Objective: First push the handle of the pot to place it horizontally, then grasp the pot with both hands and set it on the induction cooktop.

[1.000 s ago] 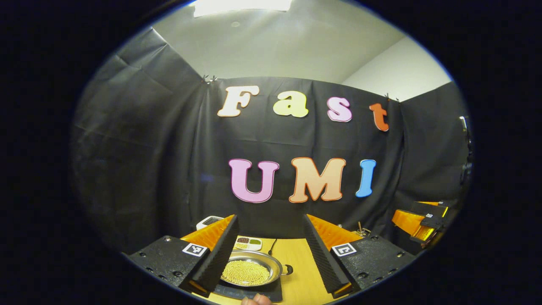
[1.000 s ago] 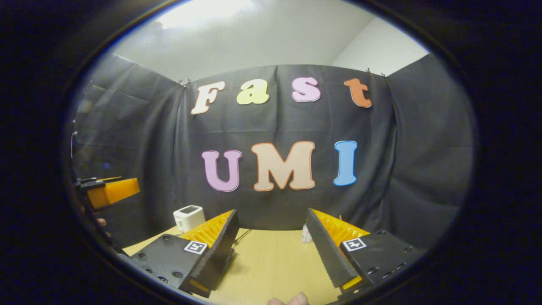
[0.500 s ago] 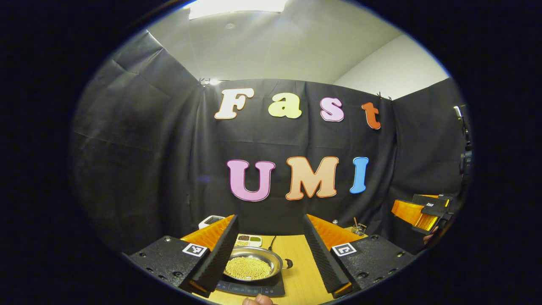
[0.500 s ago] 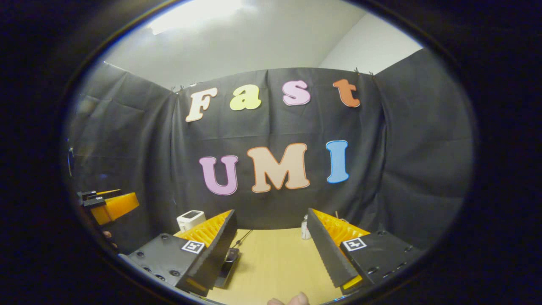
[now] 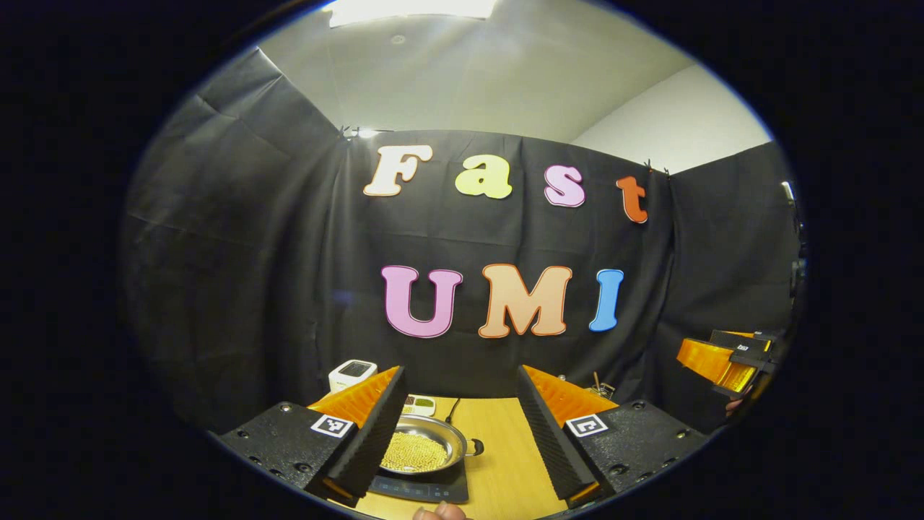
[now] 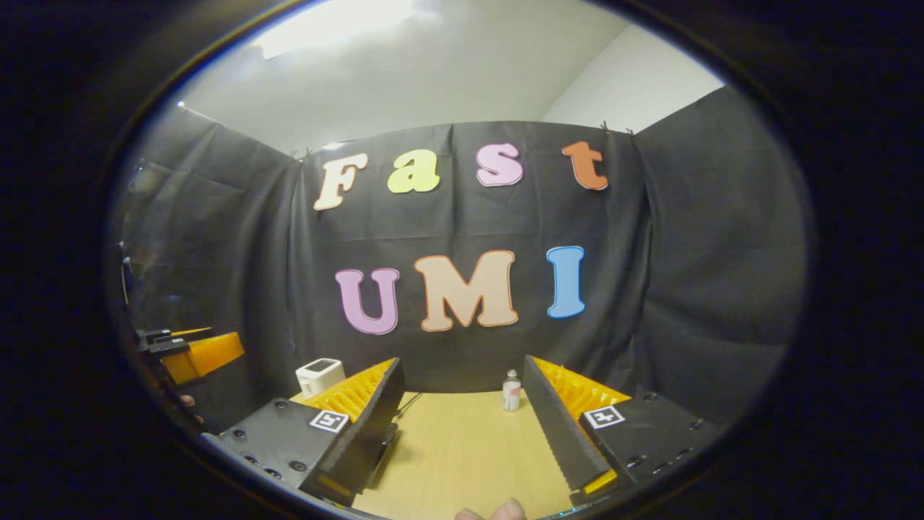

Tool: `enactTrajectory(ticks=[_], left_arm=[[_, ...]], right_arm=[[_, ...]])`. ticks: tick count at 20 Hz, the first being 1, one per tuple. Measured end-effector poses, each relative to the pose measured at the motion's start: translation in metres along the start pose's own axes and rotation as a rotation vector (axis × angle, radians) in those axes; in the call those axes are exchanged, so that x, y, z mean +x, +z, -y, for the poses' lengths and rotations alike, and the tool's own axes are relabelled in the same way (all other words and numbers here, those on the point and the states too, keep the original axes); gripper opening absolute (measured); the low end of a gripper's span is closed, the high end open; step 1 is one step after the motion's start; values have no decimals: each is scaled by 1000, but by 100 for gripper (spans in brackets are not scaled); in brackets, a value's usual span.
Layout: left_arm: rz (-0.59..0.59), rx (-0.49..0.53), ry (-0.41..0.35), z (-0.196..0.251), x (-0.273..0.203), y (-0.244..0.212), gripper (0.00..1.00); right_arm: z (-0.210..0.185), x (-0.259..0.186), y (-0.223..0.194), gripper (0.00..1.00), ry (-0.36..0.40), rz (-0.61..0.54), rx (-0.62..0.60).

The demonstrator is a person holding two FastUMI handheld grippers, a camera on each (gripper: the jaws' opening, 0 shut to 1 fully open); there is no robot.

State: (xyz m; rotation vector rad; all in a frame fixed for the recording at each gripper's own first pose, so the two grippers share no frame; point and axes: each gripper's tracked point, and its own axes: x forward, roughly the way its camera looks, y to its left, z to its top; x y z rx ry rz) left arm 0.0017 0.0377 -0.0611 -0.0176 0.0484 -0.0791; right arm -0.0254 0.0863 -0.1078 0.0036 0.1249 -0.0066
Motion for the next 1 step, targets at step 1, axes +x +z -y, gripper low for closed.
enactTrajectory(ticks=[1], left_arm=[[-4, 0, -3, 2, 1, -2, 92]], right_arm=[[1, -1, 0, 97, 1, 1, 3]])
